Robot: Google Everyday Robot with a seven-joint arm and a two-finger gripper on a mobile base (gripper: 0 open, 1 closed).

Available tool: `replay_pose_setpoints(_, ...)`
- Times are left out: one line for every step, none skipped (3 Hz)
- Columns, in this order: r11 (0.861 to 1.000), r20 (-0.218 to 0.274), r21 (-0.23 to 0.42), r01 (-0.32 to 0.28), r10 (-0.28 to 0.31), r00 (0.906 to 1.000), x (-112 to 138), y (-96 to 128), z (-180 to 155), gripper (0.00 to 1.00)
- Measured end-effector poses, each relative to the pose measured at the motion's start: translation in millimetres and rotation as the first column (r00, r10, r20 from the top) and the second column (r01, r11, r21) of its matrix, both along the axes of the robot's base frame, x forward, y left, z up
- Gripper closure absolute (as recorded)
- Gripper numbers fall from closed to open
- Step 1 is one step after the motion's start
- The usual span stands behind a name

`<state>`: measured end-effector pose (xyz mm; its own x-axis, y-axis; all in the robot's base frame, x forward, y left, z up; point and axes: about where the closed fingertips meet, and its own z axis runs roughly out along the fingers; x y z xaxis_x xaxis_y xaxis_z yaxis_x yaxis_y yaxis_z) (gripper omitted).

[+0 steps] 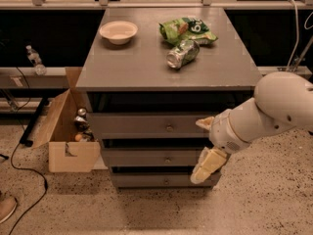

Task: Open bottom drawer

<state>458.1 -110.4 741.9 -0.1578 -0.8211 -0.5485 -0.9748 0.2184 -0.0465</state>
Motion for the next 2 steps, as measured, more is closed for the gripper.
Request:
replay_pose_setpoints(1.0,0.0,0.0,0.0,0.0,1.0,0,0,0,0.0)
replay_pose_setpoints(1.0,-0.019,0.005,-0.011,0.011,0.9998,-2,-2,-36,0.0)
